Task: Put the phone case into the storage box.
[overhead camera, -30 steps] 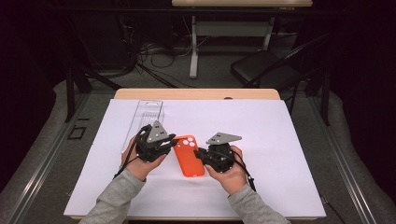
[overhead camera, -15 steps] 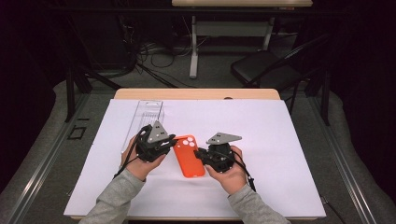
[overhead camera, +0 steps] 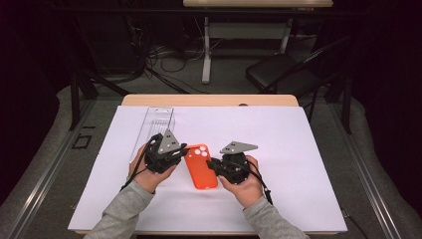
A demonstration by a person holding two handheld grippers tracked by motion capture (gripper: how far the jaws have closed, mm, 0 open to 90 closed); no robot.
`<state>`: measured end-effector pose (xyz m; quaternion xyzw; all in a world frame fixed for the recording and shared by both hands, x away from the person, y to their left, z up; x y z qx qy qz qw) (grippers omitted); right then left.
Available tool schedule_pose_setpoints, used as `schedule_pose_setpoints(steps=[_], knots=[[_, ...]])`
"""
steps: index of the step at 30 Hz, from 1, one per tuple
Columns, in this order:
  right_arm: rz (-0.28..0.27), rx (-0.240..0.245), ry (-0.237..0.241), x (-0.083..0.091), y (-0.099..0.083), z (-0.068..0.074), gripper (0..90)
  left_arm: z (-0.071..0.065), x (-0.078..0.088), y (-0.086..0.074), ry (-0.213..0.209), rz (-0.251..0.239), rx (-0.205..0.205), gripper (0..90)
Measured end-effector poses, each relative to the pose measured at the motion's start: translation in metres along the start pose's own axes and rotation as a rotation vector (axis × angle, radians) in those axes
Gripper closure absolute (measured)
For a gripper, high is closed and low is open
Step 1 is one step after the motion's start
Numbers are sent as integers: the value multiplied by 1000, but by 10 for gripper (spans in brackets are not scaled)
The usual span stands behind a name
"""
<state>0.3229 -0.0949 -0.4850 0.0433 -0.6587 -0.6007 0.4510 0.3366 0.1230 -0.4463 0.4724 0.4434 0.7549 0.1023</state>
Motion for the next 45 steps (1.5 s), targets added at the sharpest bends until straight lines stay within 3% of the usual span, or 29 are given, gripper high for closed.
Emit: schedule_pose_setpoints(steps=[31,45], knots=[[-2,-33,24,-2,0,-4,802,1,1,0,-1,-1,-11,815],[-21,-47,30,1,1,-8,705,7,5,-2,19,-6,4,815]])
Point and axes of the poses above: each handheld gripper's, and its own axes: x roughly backward along the jaws, y roughly out of its top, z roughly to its left, the point moved 1 cm from there along -x, roughly forward along the jaws, and after that the axes turned 4 degrees about -y, right-handed, at the moved point
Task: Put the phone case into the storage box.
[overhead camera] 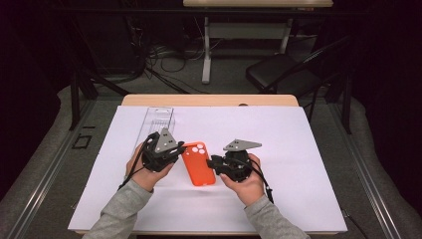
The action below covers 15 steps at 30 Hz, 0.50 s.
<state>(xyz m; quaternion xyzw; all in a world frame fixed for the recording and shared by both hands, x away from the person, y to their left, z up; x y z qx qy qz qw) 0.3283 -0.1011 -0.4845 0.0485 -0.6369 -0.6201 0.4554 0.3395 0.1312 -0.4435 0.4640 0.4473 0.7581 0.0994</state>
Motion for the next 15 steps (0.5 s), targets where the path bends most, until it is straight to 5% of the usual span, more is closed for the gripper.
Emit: schedule_pose_setpoints(steps=[15], knots=[[4,-24,-27,2,4,-8,506,9,4,-3,32,-12,4,814]])
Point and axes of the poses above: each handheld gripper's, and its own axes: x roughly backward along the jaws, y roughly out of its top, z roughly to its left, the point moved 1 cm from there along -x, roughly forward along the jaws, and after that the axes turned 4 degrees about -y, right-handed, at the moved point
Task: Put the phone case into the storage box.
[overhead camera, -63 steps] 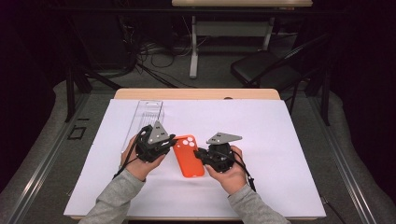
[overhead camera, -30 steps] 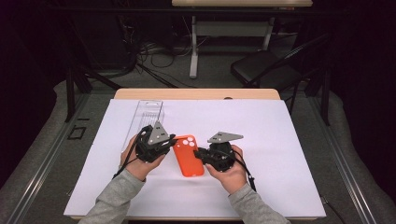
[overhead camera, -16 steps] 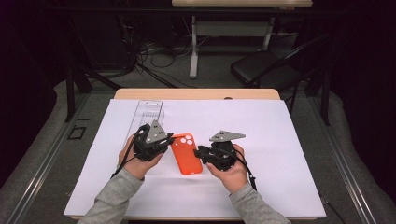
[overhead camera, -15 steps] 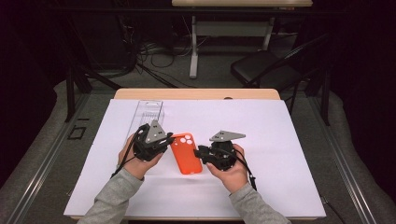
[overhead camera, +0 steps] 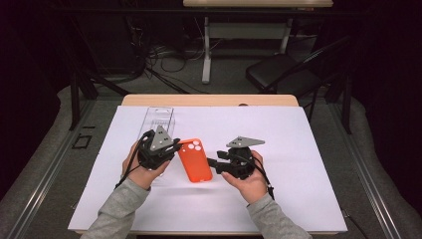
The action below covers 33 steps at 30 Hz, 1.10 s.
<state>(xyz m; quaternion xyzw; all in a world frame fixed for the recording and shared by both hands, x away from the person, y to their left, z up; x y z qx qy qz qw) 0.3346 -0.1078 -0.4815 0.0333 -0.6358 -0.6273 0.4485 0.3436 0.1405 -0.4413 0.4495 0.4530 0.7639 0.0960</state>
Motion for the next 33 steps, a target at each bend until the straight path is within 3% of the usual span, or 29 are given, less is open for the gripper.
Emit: schedule_pose_setpoints(steps=[8,17,27,33], knots=[[-4,50,-52,-2,0,-3,476,5,1,-2,3,0,8,814],[15,86,-33,-2,0,-4,524,9,4,-2,12,-7,14,814],[25,91,1,0,0,-8,488,17,6,-3,-2,-22,40,814],[24,107,-7,-1,-1,-12,440,21,6,-3,-2,-31,53,814]])
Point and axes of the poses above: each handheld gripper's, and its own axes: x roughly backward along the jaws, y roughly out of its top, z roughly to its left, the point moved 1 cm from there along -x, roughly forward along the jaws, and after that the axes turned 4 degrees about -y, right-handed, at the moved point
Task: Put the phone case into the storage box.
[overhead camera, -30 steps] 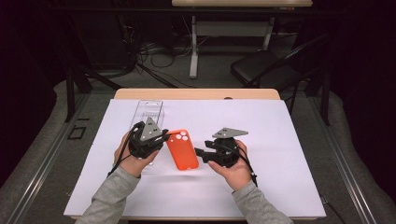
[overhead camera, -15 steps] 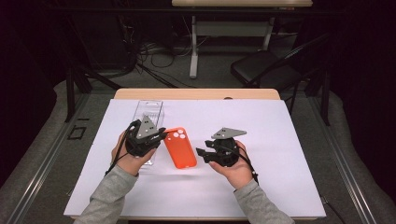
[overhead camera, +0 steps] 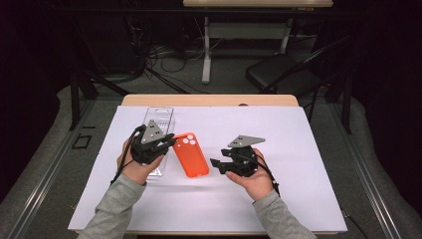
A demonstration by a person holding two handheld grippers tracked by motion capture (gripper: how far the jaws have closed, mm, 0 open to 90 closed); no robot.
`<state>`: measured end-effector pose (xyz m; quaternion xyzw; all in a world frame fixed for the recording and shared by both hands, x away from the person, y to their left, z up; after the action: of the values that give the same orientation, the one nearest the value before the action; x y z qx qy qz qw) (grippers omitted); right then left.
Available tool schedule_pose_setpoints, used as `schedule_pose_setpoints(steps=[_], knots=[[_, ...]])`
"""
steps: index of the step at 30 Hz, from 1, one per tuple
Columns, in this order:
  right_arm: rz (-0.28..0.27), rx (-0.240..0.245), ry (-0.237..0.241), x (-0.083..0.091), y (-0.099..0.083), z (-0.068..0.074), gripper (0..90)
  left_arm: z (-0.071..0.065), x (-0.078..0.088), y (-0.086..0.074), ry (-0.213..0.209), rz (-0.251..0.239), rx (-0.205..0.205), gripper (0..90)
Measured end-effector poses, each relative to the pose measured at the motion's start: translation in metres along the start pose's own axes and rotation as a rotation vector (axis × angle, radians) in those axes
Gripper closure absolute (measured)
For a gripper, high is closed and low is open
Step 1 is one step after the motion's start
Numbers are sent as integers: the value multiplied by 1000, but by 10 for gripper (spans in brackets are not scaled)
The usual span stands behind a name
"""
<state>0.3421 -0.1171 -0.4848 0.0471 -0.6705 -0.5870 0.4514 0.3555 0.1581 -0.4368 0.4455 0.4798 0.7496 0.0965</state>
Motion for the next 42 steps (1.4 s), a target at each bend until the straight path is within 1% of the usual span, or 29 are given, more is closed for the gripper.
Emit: schedule_pose_setpoints(steps=[2,5,9,13,16,18,20,24,25,26,29,35,39,41,42], knots=[[-1,8,-9,0,0,-1,429,1,0,0,0,1,-2,814],[6,-1,-11,1,-1,-3,408,2,1,0,0,-3,-2,814],[-1,-12,-18,3,0,-5,366,4,1,0,-5,-9,0,813],[0,-1,-53,5,0,-9,298,6,3,0,-8,-10,-8,813],[1,-10,-66,7,0,-13,259,6,4,0,-5,-17,-10,813],[-4,-18,-72,8,0,-15,258,6,5,0,-5,-17,-8,813],[-7,-11,-91,8,0,-16,245,7,5,0,-7,-18,-6,813],[-14,-25,-93,11,1,-18,229,8,6,-1,-8,-12,-5,813],[-17,-35,-94,11,1,-18,223,8,6,-2,-8,-11,-5,813],[-22,-34,-98,12,2,-19,216,8,6,-2,-5,-14,0,813],[-13,-11,-99,14,1,-19,171,10,8,-2,1,-15,2,813],[-35,-36,-98,19,3,-25,147,16,13,-2,15,-24,19,813],[-48,-59,-122,25,3,-31,138,18,17,-2,17,-35,19,812],[-49,-72,-135,27,3,-34,102,19,17,-2,10,-44,21,812],[-47,-73,-139,28,3,-36,76,19,18,-2,6,-45,14,812]])
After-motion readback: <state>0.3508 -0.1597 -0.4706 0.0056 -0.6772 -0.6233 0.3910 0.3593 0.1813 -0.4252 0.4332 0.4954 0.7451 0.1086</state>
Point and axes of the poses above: each handheld gripper's, and its own axes: x roughly backward along the jaws, y roughly out of its top, z roughly to its left, the point moved 1 cm from there along -x, roughly forward along the jaws, and after that the axes turned 4 degrees about -y, right-handed, at the moved point
